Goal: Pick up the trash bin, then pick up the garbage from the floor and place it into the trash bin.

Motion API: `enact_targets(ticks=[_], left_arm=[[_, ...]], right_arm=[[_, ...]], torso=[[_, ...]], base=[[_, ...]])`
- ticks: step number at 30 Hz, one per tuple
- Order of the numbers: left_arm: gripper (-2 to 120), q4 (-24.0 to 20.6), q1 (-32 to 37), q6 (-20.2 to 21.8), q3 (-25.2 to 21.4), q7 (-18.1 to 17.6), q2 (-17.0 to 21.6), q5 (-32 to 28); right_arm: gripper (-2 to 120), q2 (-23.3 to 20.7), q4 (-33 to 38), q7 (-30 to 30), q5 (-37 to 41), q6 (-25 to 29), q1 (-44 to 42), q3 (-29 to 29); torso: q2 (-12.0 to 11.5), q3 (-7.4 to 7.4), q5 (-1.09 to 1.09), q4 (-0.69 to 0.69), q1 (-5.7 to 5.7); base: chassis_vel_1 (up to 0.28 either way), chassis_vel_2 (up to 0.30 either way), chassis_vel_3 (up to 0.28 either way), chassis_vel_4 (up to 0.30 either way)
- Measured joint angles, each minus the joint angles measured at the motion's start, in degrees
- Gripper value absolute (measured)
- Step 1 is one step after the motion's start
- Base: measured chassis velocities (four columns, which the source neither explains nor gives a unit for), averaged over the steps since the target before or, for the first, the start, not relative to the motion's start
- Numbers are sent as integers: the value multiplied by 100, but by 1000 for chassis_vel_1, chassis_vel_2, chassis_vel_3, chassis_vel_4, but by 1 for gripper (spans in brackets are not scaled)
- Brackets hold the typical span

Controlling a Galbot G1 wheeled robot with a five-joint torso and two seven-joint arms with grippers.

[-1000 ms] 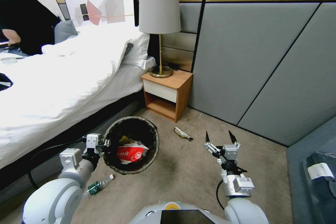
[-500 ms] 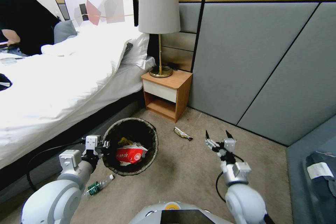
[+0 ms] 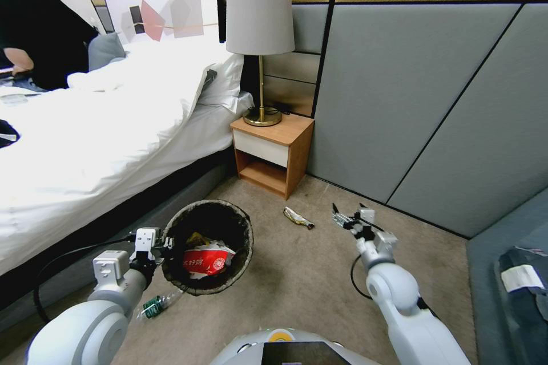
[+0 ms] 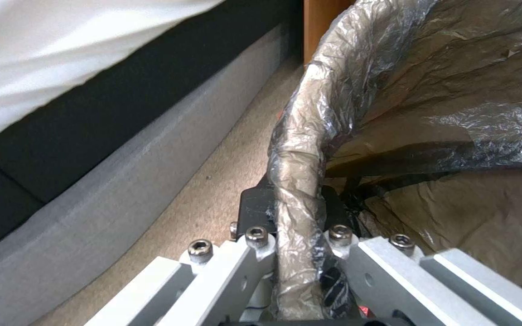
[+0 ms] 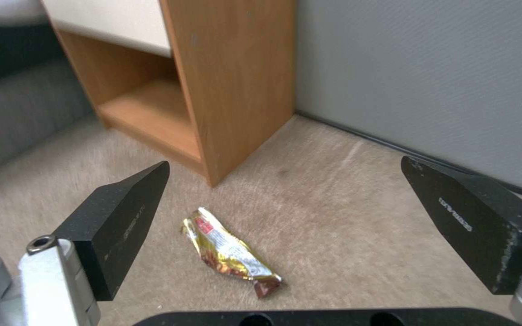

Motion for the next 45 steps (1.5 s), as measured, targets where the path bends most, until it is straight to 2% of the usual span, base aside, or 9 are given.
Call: enact_targets(ticks=[5,6,10,12,21,28,33,40,45], left_arm=[[1,0,36,-87,16,0,13,-221],[1,0,36,-87,16,0,13,-221],[1,0,42,-97,40,-5,2,-253],[1,0,43,-98,40,-8,0,-253],[1,0,89,-102,42,-16,-28,-171],[1,0,101,-103,43,-16,-27,-161],[1,0,102,-103,49,-15,-21,-156],[1,0,92,-96,59,-10,-18,-148],[1,0,80,-91,70,-8,-19,-135]], right_arm=[[100,53,-1184,-509,20,-112,881,-402],[100,53,-1184,-509,20,-112,881,-402],[100,261,-2377,-844,-16,-72,1450,-705],[100,293,-2526,-876,-24,-51,1524,-749],[100,875,-4223,-1153,-453,374,2353,-1148],[100,1177,-5081,-1241,-839,677,2804,-1251],[100,1564,-6318,-1412,-1469,1093,3349,-1212],[100,1916,-7320,-1453,-1728,1292,3720,-1057],[100,1943,-7431,-1556,-1708,1180,3744,-1034]], torso=[[0,0,0,0,0],[0,0,0,0,0],[0,0,1,0,0],[0,0,0,0,0],[0,0,-1,0,0],[0,0,0,0,0],[0,0,-1,-1,0],[0,0,0,1,0],[0,0,-1,-1,0]], base=[[0,0,0,0],[0,0,0,0],[0,0,0,0],[0,0,0,0],[0,0,0,0],[0,0,0,0],[0,0,0,0],[0,0,0,0],[0,0,0,0]])
